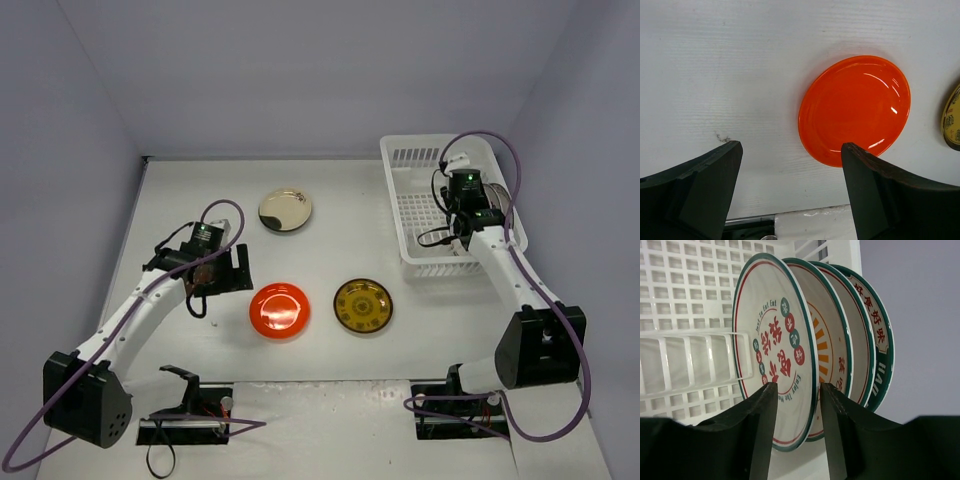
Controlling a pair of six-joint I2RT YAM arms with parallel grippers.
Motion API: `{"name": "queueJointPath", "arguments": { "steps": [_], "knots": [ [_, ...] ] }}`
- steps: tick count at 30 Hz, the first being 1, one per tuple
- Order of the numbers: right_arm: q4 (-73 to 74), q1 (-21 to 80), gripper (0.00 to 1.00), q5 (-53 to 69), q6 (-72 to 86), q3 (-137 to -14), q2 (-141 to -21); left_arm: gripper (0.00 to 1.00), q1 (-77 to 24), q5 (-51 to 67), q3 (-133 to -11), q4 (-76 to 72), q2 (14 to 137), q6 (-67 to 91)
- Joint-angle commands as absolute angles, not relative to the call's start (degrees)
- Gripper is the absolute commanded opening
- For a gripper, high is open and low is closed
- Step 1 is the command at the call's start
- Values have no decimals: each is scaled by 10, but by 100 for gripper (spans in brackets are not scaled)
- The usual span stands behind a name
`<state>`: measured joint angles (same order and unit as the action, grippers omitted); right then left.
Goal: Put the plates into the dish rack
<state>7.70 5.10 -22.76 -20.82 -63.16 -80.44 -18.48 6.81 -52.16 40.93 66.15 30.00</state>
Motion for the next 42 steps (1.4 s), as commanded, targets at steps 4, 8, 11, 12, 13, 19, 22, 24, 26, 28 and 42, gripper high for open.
{"name": "queueJointPath", "arguments": {
  "steps": [4,8,11,12,13,19,22,24,26,28,42],
  "knots": [
    [105,54,51,-222,-168,-697,-757,81,-170,80,-513,399,653,298],
    [127,68,61,-205,-151,-731,-720,81,-163,88,-493,388,653,303],
    [134,77,64,-189,-135,-748,-689,81,-163,94,-478,380,660,307],
    [136,82,65,-168,-126,-752,-683,81,-163,99,-475,375,664,308],
    [138,83,66,-157,-120,-753,-669,81,-163,101,-468,374,670,308],
    [140,98,67,-82,-73,-736,-623,66,-167,118,-447,341,695,316],
    [137,103,67,-57,-56,-716,-609,59,-178,120,-444,330,716,321],
    [137,104,67,-47,-48,-708,-601,57,-191,116,-444,323,736,328],
    [134,104,67,-30,-41,-693,-596,56,-199,117,-442,309,749,336],
    [130,104,67,-19,-35,-682,-588,55,-212,119,-438,297,765,348],
    [119,112,66,75,16,-642,-584,0,-226,145,-446,249,777,388]
  ]
}}
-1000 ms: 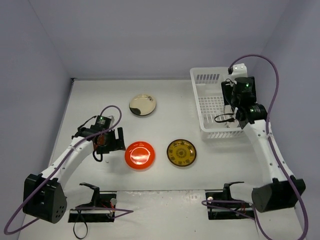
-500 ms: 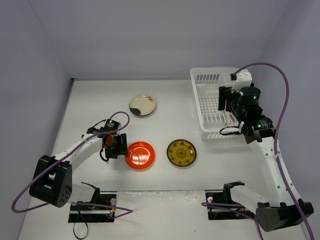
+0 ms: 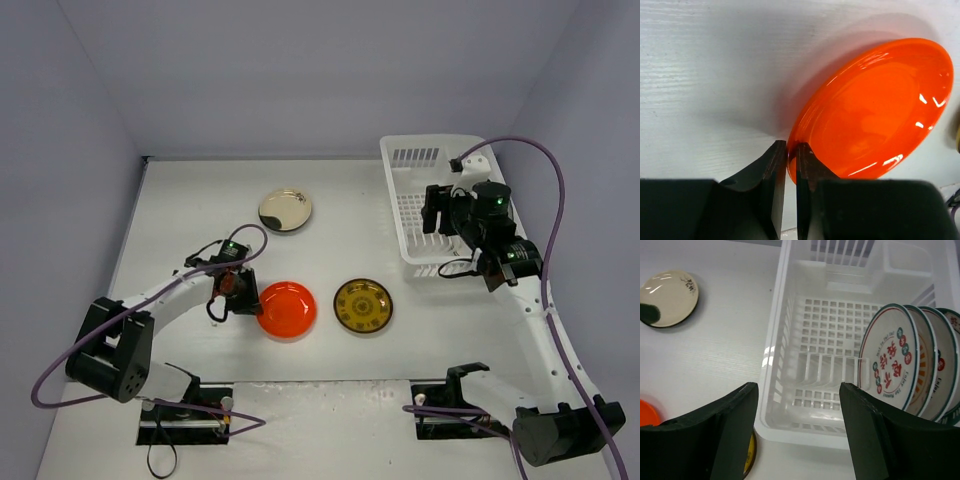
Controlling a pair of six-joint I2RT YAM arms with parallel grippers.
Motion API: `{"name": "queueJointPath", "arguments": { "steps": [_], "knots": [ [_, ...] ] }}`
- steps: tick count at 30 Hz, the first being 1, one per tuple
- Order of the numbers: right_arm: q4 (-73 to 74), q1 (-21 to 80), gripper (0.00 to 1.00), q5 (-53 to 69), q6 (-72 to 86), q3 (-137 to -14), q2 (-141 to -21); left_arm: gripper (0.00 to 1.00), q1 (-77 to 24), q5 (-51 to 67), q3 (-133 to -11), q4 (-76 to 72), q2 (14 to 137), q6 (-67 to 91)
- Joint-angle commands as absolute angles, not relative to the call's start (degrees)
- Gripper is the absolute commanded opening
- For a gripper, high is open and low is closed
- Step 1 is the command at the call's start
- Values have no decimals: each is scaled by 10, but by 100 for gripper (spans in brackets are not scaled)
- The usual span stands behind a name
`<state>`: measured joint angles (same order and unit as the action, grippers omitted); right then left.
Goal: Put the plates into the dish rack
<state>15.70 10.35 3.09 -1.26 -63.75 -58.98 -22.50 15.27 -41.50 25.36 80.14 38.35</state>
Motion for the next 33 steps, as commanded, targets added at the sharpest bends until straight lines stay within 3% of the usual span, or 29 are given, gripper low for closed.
{"name": "queueJointPath", "arguments": {
  "steps": [1,17,27,33],
  "knots": [
    [116,115,66,83,22,-644,-587,0,-224,150,-455,250,771,387],
    [26,167,67,267,181,-634,-631,0,-192,322,-587,181,658,404],
    [-19,237,67,299,213,-635,-685,0,-192,383,-592,92,635,448],
    [-38,275,60,299,214,-642,-722,0,-192,402,-595,55,636,467]
  ]
}}
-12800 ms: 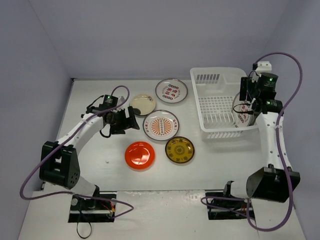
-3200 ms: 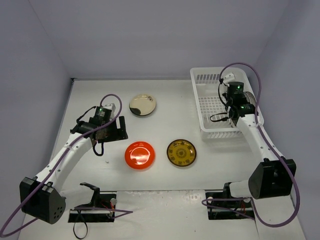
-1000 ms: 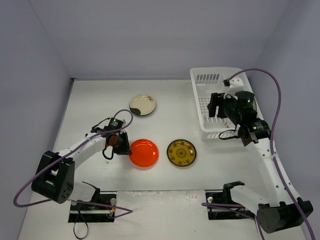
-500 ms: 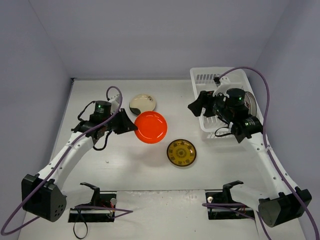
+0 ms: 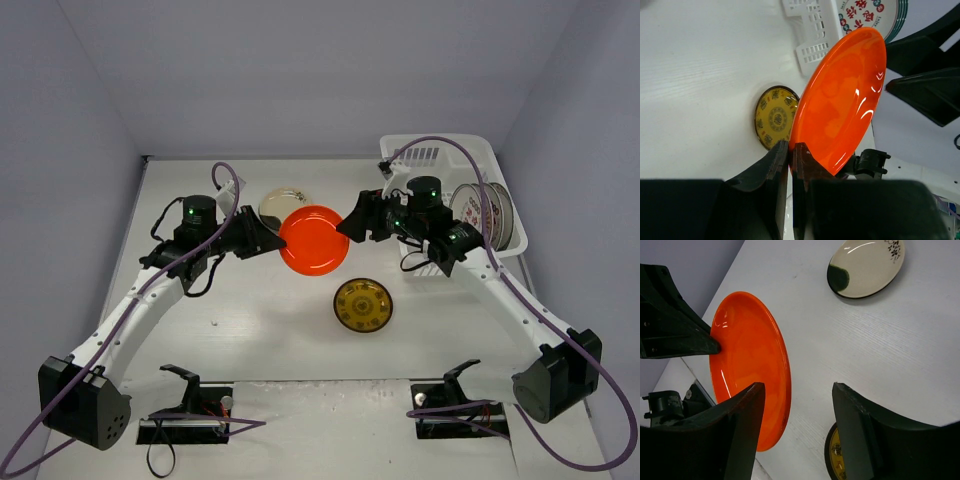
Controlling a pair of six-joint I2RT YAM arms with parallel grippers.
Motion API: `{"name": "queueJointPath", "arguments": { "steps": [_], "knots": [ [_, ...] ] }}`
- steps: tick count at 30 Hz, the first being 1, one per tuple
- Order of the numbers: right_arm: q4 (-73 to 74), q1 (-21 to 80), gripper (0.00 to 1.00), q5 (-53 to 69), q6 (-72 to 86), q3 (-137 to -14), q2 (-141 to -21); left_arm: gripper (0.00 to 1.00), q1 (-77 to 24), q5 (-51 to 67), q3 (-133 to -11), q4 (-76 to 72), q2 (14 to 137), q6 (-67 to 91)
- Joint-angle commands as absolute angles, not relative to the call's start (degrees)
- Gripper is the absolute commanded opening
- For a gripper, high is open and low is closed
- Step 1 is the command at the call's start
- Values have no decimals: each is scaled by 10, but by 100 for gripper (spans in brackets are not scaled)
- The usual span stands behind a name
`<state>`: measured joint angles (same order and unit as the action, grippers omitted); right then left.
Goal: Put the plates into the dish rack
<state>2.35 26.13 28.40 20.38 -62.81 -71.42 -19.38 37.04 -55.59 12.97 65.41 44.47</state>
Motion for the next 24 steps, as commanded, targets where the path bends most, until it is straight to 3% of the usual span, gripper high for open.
{"name": "queueJointPath", "arguments": {
  "steps": [1,3,6,7,9,10,12,15,18,24],
  "knots": [
    [-40,278,56,299,214,-642,-729,0,-192,403,-596,52,635,467],
    [-44,285,51,300,214,-644,-735,0,-192,405,-599,49,636,467],
    [-50,288,25,305,211,-648,-740,0,-192,405,-601,47,639,468],
    [-49,288,11,301,208,-651,-740,0,-192,406,-601,47,642,468],
    [-40,287,0,295,193,-657,-737,0,-192,399,-600,50,642,468],
    [-33,288,0,289,186,-660,-731,0,-192,396,-599,54,645,467],
    [-4,287,0,256,151,-678,-726,34,-192,375,-601,72,648,454],
    [66,287,0,171,86,-715,-713,67,-192,325,-617,166,658,408],
    [130,283,0,48,20,-762,-705,75,-192,251,-640,254,671,356],
    [202,275,0,-245,-78,-809,-709,78,-192,134,-646,362,692,302]
  ]
}}
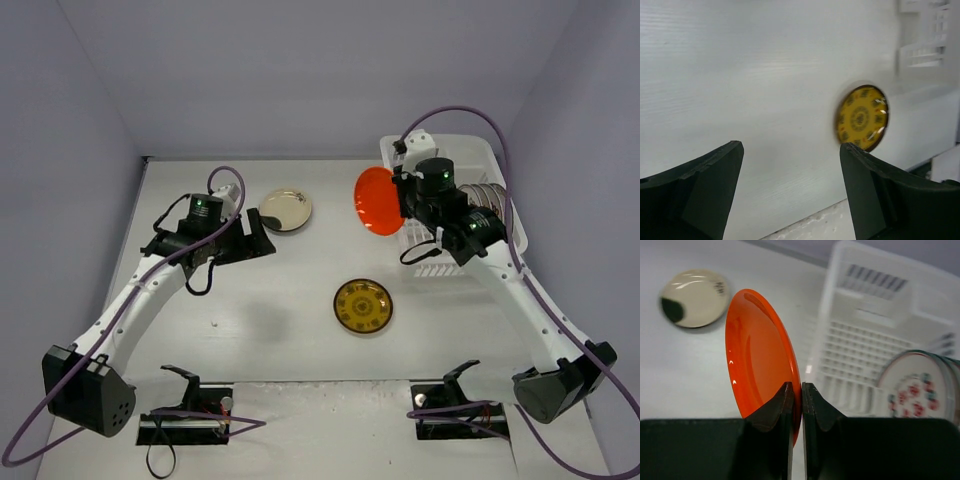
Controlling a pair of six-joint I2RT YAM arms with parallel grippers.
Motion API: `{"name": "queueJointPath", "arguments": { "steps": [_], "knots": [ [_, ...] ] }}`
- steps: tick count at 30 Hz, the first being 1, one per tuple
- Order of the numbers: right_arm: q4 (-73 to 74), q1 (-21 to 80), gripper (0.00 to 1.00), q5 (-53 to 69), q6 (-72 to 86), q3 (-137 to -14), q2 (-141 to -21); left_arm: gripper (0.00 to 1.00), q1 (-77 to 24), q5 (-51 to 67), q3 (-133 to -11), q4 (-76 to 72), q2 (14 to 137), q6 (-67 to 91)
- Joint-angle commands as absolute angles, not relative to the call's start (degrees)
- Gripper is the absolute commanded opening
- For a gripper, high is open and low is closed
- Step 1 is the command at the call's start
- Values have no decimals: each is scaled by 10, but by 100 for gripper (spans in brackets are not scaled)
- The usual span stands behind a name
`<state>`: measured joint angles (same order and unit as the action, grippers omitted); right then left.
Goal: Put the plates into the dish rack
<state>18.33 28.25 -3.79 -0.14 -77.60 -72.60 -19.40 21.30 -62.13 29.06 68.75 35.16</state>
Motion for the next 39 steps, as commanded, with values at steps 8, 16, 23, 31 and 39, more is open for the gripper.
{"name": "queueJointPath", "arguments": {
  "steps": [8,16,23,31,39],
  "knots": [
    [199,195,0,-368,-140,-781,-771,78,-197,88,-622,381,690,287],
    [100,159,0,-424,-222,-731,-822,79,-201,97,-609,375,692,287],
    [58,148,0,-430,-263,-714,-853,79,-212,106,-609,362,701,291],
    [50,138,0,-399,-256,-682,-873,78,-220,118,-608,349,715,296],
    [46,114,0,-342,-223,-654,-883,78,-233,127,-611,340,727,301]
  ]
}}
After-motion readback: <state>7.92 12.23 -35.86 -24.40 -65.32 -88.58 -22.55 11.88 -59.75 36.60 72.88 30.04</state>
